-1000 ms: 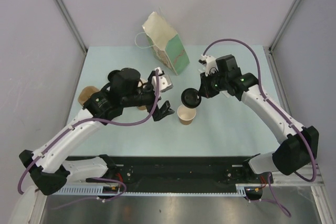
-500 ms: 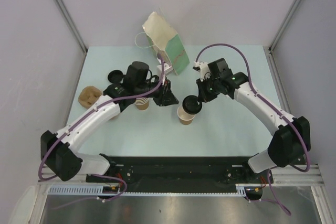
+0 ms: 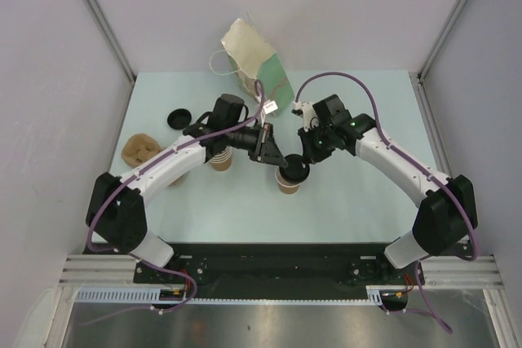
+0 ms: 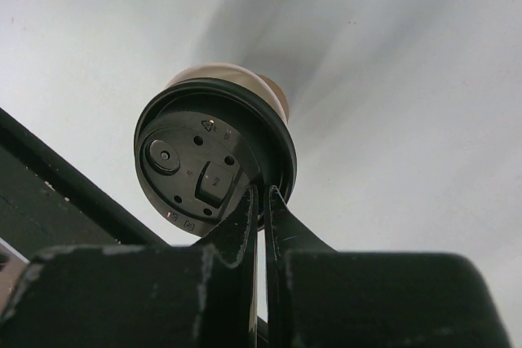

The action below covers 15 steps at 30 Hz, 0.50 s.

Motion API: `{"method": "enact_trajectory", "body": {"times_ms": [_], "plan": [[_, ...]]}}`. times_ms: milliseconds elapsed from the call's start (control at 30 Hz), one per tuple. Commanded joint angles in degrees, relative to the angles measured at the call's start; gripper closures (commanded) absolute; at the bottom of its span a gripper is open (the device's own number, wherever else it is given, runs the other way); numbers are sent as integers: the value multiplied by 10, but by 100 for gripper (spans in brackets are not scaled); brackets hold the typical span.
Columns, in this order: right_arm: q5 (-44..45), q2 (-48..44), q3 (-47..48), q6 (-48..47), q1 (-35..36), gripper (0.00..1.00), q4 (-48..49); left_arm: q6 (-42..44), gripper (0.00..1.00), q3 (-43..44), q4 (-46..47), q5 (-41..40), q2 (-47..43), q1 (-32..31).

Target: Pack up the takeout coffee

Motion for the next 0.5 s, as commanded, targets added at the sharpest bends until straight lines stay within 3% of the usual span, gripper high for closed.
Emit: {"method": "enact_trajectory", "body": {"times_ms": [0,467], "plan": [[-6,12,21,8,0,100,11,-45,90,-5,45,41,-1,25],[-29,57,43,10,4,100,11,-36,88,-9,35,23,5,26]]}}
